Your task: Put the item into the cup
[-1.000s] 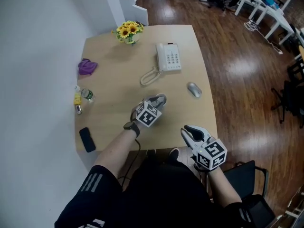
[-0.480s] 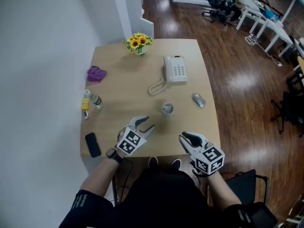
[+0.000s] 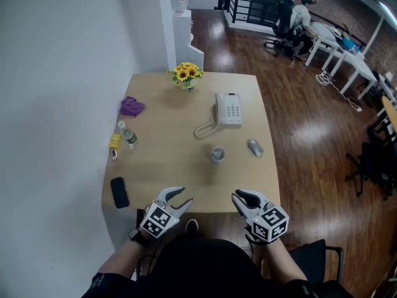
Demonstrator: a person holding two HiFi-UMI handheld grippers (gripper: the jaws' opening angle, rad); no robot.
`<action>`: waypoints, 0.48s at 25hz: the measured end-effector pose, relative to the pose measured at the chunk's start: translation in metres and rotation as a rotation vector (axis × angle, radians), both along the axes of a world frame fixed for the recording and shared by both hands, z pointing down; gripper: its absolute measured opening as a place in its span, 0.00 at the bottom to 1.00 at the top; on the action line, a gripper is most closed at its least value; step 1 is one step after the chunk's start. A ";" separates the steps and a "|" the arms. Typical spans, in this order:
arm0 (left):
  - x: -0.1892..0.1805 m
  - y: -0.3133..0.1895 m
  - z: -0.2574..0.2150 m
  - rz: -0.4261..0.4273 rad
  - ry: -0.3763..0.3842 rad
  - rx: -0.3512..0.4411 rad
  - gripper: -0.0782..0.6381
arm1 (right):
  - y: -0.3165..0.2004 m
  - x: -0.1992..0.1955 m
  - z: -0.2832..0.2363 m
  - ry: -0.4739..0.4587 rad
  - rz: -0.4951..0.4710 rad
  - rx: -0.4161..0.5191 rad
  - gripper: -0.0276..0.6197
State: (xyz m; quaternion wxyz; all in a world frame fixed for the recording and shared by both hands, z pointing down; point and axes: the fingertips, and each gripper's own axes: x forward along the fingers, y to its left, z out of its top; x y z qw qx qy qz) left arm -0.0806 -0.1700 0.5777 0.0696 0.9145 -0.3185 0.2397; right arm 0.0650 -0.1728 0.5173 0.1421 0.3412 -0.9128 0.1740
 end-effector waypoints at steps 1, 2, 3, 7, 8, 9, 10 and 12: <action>0.004 0.009 -0.003 0.001 -0.002 0.008 0.35 | 0.007 0.002 -0.002 0.001 -0.013 0.009 0.16; 0.008 0.018 -0.006 -0.003 -0.005 0.018 0.36 | 0.015 0.004 -0.004 0.001 -0.024 0.020 0.14; 0.013 0.027 -0.008 -0.013 -0.002 0.027 0.35 | 0.023 0.008 -0.007 0.000 -0.036 0.031 0.12; 0.040 0.070 -0.020 -0.075 0.051 0.034 0.36 | 0.066 0.023 -0.012 -0.008 -0.095 0.054 0.05; 0.048 0.084 -0.021 -0.084 0.056 0.035 0.36 | 0.079 0.027 -0.012 -0.003 -0.112 0.056 0.05; 0.055 0.098 -0.020 -0.093 0.054 0.036 0.36 | 0.094 0.031 -0.011 0.001 -0.129 0.057 0.05; 0.061 0.111 -0.019 -0.100 0.050 0.034 0.36 | 0.108 0.036 -0.009 0.001 -0.144 0.056 0.05; 0.073 0.139 -0.017 -0.110 0.043 0.020 0.35 | 0.136 0.044 -0.006 -0.005 -0.167 0.048 0.05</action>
